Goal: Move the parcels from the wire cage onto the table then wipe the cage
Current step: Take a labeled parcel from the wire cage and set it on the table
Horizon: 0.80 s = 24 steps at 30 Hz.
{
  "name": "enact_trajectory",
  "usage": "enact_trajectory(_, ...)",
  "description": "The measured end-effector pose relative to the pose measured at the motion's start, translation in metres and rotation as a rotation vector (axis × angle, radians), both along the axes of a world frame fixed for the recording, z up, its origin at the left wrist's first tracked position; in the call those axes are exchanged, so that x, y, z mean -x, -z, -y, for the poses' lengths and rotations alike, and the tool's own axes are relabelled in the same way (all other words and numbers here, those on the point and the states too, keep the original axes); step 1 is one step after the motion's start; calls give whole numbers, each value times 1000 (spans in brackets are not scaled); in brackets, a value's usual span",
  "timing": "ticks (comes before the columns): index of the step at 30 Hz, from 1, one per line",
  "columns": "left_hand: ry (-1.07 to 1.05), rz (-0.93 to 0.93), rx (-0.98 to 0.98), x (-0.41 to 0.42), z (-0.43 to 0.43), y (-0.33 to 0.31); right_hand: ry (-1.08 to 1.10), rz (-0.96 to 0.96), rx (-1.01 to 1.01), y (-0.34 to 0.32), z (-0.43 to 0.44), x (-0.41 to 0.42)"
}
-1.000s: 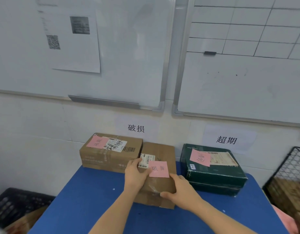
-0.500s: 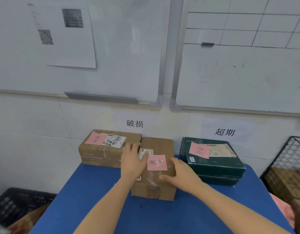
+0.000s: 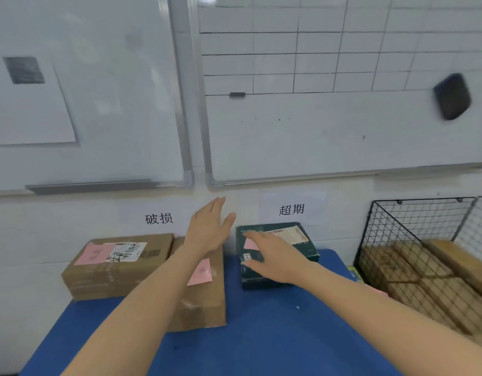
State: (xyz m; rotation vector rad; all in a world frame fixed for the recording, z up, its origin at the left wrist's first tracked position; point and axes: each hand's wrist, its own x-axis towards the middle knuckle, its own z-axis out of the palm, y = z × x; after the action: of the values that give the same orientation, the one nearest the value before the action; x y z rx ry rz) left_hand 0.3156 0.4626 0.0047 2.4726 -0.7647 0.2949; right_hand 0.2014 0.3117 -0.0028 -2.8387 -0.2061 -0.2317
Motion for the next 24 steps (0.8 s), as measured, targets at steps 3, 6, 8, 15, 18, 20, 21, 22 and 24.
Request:
enact_trajectory(3, 82, -24, 13, 30, 53, -21, 16, 57, 42, -12, 33, 20)
enact_trajectory(6, 147, 2, 7, 63, 115, -46, 61, 95, 71, -24, 75, 45)
enact_trajectory(8, 166, 2, 29, 86, 156, -59, 97, 103, 97, -32, 111, 68)
enact_trajectory(15, 168, -61, 23, 176, 291, -58, 241, 57, 177, -50, 261, 173)
enact_trajectory(18, 205, -71, 15, 214, 346, -49, 302, 51, 167, -48, 319, 216)
enact_trajectory(20, 229, -76, -6, 233, 376, -42, 340, 42, 168, -46, 351, 239)
enact_trajectory(21, 239, -80, -21, 240, 391, -39, 358, 39, 157, -46, 366, 250)
enact_trajectory(22, 245, -83, -35, 246, 404, -35, 377, 37, 145, -45, 381, 259)
enact_trajectory(24, 252, -93, -60, 252, 429, -27, 419, 19, 139, -42, 410, 273)
